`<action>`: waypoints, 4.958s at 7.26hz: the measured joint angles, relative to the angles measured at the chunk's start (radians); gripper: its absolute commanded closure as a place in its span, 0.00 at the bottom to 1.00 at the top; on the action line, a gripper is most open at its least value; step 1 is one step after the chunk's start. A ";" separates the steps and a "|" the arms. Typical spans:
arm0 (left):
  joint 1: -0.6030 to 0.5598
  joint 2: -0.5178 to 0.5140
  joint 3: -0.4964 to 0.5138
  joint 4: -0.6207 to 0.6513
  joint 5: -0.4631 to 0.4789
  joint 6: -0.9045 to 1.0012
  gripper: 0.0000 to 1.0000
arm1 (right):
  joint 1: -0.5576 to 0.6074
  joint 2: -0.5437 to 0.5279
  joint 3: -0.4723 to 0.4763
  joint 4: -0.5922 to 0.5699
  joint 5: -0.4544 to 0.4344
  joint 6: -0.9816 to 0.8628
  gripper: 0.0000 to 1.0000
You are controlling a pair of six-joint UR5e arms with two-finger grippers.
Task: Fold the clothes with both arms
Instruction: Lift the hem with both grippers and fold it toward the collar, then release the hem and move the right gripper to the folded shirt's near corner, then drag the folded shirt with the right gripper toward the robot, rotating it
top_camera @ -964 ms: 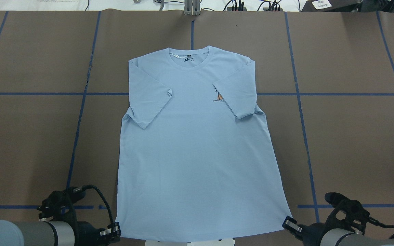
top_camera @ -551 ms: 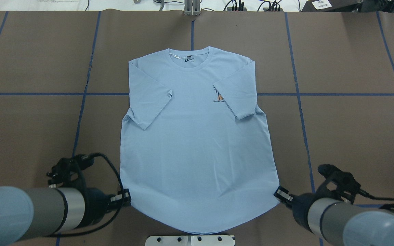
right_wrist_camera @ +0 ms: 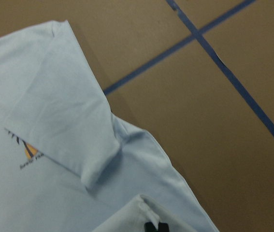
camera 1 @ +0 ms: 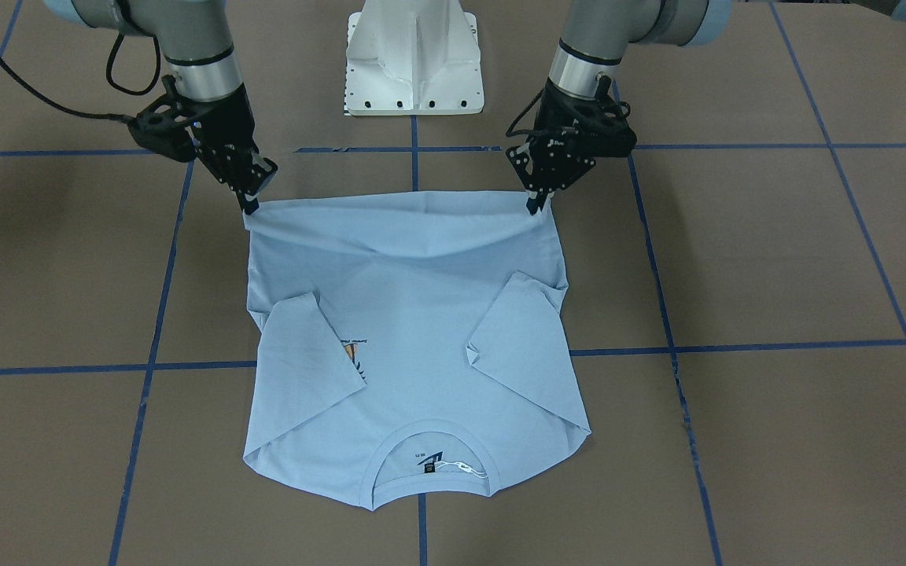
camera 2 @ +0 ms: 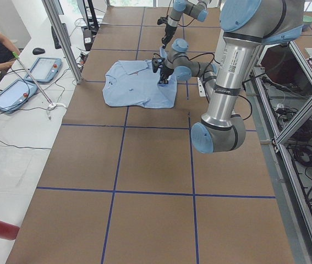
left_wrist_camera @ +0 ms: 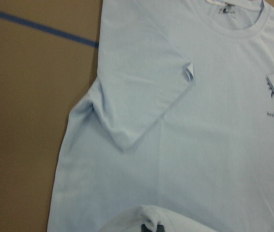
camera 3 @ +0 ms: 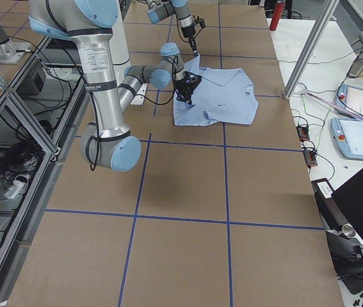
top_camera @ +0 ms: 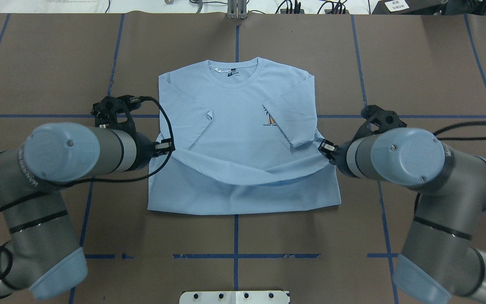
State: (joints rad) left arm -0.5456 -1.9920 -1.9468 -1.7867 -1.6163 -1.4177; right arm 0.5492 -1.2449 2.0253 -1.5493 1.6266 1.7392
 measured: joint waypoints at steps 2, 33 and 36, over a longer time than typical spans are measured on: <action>-0.112 -0.085 0.226 -0.118 0.001 0.075 1.00 | 0.122 0.157 -0.239 0.007 0.030 -0.103 1.00; -0.262 -0.202 0.631 -0.529 -0.006 0.194 0.46 | 0.006 -0.027 -0.249 0.283 0.122 0.087 1.00; -0.257 -0.190 0.568 -0.522 -0.015 0.188 0.47 | -0.087 -0.273 0.078 0.273 0.196 0.126 1.00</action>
State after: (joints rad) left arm -0.8021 -2.1816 -1.3785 -2.3088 -1.6315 -1.2302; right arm 0.4619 -1.5178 2.1030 -1.2761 1.8223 1.8656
